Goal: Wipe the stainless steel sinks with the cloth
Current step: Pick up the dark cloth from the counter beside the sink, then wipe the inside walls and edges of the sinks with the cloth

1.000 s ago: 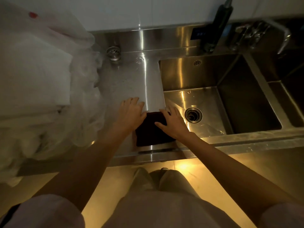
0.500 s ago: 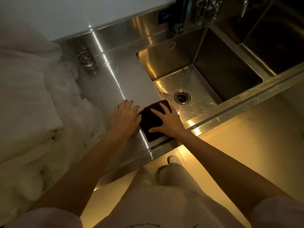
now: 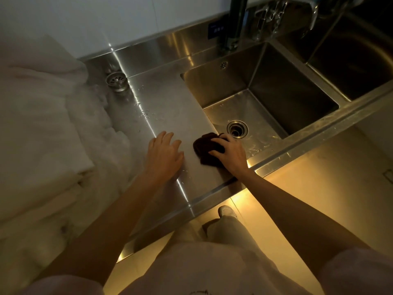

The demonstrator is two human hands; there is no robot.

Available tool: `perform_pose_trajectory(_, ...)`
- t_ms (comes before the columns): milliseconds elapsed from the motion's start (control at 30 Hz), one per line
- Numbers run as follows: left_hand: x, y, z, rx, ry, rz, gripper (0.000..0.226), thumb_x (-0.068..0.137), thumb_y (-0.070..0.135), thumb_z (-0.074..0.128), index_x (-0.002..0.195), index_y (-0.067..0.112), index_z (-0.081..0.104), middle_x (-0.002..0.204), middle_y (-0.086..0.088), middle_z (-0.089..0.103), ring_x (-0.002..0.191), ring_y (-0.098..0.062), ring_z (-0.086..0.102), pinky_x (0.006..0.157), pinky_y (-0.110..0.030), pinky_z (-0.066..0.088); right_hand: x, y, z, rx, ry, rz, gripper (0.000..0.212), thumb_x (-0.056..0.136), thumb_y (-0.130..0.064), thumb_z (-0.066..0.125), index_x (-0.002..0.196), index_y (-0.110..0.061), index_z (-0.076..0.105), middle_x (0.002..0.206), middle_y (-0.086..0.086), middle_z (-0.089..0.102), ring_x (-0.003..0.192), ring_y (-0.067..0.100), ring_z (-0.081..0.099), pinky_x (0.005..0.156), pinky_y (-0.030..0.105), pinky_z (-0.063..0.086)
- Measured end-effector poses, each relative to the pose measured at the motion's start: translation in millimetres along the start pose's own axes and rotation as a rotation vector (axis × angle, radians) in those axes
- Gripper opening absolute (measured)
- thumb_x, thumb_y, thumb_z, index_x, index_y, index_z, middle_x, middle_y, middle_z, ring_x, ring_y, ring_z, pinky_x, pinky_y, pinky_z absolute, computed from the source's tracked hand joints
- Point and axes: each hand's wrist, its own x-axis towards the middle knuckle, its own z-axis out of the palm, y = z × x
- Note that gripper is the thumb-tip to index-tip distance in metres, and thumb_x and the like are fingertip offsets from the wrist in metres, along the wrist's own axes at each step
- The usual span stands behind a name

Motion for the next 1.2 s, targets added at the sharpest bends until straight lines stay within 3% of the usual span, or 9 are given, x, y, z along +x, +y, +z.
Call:
perform_pose_trajectory(167, 6.7, -2.0, -5.7, -0.018, 0.005, 0.042, 0.041, 0.098, 0.033, 0.045, 0.135, 0.018, 0.053, 0.149, -0.008, 0.04, 0.141, -0.027, 0.024, 0.114, -0.042, 0.018, -3.8, 8.9, -5.4, 0.045, 0.176, -0.016, 0.039, 0.088, -0.024, 0.063, 0.126, -0.022, 0.057, 0.131, 0.004, 0.051, 0.118, 0.021, 0.049, 0.096, 0.026, 0.038)
perform_pose_trajectory(333, 21.5, 2.3, -6.2, -0.049, 0.016, 0.061, 0.037, 0.097, 0.033, 0.048, 0.13, 0.02, 0.059, 0.146, -0.007, 0.044, 0.14, -0.028, 0.027, 0.112, -0.042, 0.019, -6.2, 3.4, -32.3, 0.186, 0.294, 0.034, 0.036, 0.09, -0.031, 0.06, 0.126, -0.024, 0.057, 0.128, 0.0, 0.053, 0.117, 0.015, 0.049, 0.1, 0.028, 0.043)
perform_pose_trajectory(500, 41.4, 23.1, -18.0, -0.081, 0.068, 0.118, 0.036, 0.096, 0.034, 0.05, 0.127, 0.02, 0.06, 0.144, -0.008, 0.046, 0.138, -0.028, 0.03, 0.11, -0.043, 0.023, -15.2, -14.5, -73.8, 0.274, 0.425, 0.036, 0.036, 0.089, -0.036, 0.061, 0.124, -0.026, 0.059, 0.119, -0.004, 0.055, 0.103, 0.0, 0.044, 0.081, 0.006, 0.032)
perform_pose_trajectory(700, 61.4, 51.6, -55.9, -0.151, 0.202, 0.159, 0.035, 0.094, 0.029, 0.053, 0.124, 0.013, 0.062, 0.139, -0.011, 0.049, 0.132, -0.03, 0.036, 0.107, -0.046, 0.03, -31.1, -18.4, -118.2, 0.393, 0.512, 0.095, 0.036, 0.087, -0.034, 0.065, 0.122, -0.025, 0.061, 0.115, -0.012, 0.052, 0.102, -0.001, 0.047, 0.088, 0.011, 0.037)
perform_pose_trajectory(800, 71.9, 73.4, -75.0, -0.143, 0.215, 0.181, 0.035, 0.095, 0.03, 0.052, 0.123, 0.012, 0.061, 0.138, -0.011, 0.049, 0.13, -0.029, 0.036, 0.104, -0.045, 0.03, -39.3, -13.3, -144.4, 0.441, 0.547, 0.107, 0.036, 0.087, -0.031, 0.067, 0.122, -0.023, 0.061, 0.112, -0.013, 0.052, 0.096, -0.01, 0.047, 0.083, 0.006, 0.037)
perform_pose_trajectory(967, 86.4, 125.5, -95.9, -0.144, 0.245, 0.257, 0.036, 0.094, 0.029, 0.052, 0.125, 0.013, 0.06, 0.135, -0.012, 0.05, 0.13, -0.03, 0.036, 0.105, -0.046, 0.028, -61.0, 1.2, -199.9, 0.537, 0.678, 0.076, 0.037, 0.087, -0.026, 0.068, 0.122, -0.018, 0.062, 0.114, -0.008, 0.056, 0.1, -0.009, 0.049, 0.084, 0.001, 0.041)
perform_pose_trajectory(1033, 89.4, 150.9, -101.6, -0.149, 0.247, 0.282, 0.036, 0.094, 0.031, 0.051, 0.126, 0.014, 0.059, 0.136, -0.011, 0.049, 0.131, -0.029, 0.035, 0.106, -0.046, 0.026, -72.6, 10.4, -226.1, 0.546, 0.728, 0.056, 0.037, 0.087, -0.026, 0.067, 0.123, -0.018, 0.061, 0.115, -0.009, 0.056, 0.103, -0.006, 0.05, 0.086, 0.006, 0.043)
perform_pose_trajectory(1200, 91.6, 229.5, -107.5, -0.146, 0.253, 0.356, 0.038, 0.096, 0.033, 0.051, 0.129, 0.017, 0.056, 0.14, -0.009, 0.047, 0.135, -0.027, 0.033, 0.109, -0.046, 0.024, -110.0, 49.8, -286.8, 0.591, 0.818, 0.067, 0.038, 0.086, -0.03, 0.068, 0.122, -0.022, 0.061, 0.12, -0.003, 0.057, 0.113, 0.01, 0.053, 0.096, 0.033, 0.052)
